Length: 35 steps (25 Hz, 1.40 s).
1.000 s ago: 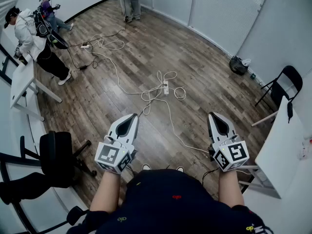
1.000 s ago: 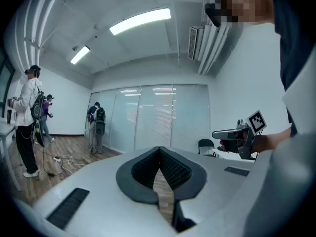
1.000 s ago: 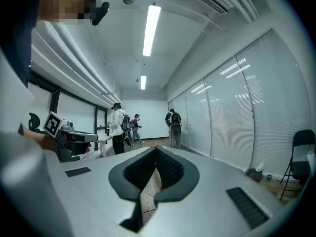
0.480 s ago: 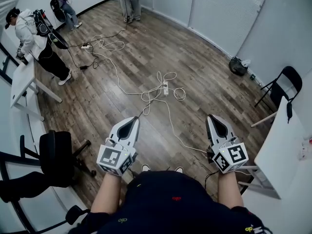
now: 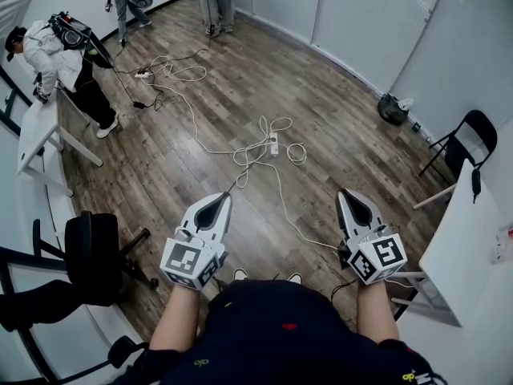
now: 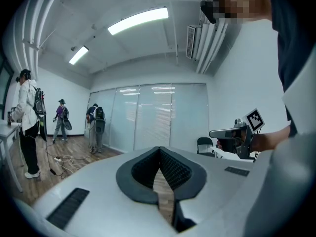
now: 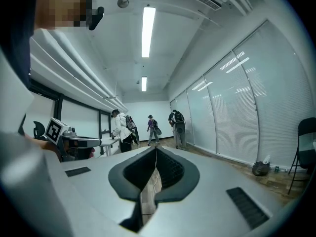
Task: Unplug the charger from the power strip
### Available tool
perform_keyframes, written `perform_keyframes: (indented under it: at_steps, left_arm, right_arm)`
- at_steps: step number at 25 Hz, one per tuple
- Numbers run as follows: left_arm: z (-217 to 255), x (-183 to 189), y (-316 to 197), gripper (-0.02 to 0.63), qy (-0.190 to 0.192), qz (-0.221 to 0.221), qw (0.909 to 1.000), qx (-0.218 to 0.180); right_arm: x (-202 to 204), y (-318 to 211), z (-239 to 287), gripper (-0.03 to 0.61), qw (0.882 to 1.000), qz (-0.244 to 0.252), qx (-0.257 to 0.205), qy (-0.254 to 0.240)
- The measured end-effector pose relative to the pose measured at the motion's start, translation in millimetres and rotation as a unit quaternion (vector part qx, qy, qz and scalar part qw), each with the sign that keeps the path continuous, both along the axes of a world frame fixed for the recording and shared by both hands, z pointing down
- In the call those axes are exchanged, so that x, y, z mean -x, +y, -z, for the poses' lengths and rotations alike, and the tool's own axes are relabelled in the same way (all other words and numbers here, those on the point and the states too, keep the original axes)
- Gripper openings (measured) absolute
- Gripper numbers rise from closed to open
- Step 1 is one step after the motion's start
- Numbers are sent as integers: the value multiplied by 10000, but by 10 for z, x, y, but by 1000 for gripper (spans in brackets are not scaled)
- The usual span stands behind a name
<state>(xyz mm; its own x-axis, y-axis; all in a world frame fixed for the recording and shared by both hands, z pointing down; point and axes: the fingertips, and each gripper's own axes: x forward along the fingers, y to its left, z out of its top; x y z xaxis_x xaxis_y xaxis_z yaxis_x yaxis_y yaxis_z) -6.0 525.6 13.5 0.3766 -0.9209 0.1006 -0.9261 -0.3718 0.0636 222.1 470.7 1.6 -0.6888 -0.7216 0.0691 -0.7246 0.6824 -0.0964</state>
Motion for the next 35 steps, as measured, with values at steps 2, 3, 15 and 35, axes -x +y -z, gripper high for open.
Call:
perform_keyframes:
  at_steps: [2,3,15,35]
  left_arm:
    - [0,37,27,20,10,-14,10000,-1]
    - [-3,65,43,20,18,-20,10000,1]
    - [-213,749,246,20,122,-205,9996,142]
    - [-484,1379,48,20,368,-394,9980,325]
  right_arm:
    - [44,23,-16,23,10000,-7,9,-9]
    - [73,37,-27,23,10000,-12,16,-7]
    - [781,204,-163,23,9995,-116,151,266]
    - [1677,-97,-497,22,9983,114,442,358]
